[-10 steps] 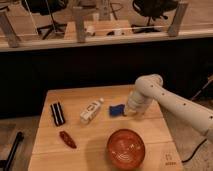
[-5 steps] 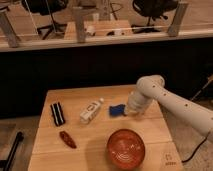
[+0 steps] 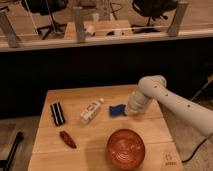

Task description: Place the white sponge in the ceramic cup

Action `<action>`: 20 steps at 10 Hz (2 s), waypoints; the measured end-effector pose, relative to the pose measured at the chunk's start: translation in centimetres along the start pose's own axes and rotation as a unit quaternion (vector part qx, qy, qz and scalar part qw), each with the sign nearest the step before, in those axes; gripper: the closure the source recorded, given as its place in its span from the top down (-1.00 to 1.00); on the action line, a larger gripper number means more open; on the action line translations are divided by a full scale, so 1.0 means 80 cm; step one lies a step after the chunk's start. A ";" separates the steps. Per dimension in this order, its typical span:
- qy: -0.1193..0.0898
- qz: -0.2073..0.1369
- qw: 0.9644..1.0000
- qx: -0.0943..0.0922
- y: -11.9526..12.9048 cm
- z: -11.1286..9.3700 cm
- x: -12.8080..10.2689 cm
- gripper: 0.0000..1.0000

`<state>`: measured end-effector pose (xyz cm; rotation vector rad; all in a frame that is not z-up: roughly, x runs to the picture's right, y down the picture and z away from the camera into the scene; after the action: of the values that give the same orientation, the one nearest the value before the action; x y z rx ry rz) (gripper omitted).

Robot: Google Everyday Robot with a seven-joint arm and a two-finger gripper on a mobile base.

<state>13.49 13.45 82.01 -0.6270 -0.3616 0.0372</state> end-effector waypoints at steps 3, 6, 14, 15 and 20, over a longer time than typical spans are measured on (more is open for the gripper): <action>-0.006 0.005 1.000 0.002 0.001 -0.003 0.000 -0.67; -0.011 0.009 1.000 0.004 0.003 -0.006 0.001 -0.67; -0.025 0.013 1.000 0.004 0.007 -0.015 -0.006 -0.74; -0.027 0.014 1.000 0.003 0.008 -0.015 -0.006 -0.67; -0.026 0.014 1.000 0.004 0.009 -0.021 -0.009 -0.34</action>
<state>13.46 12.99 80.11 -0.6240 -0.4021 0.0825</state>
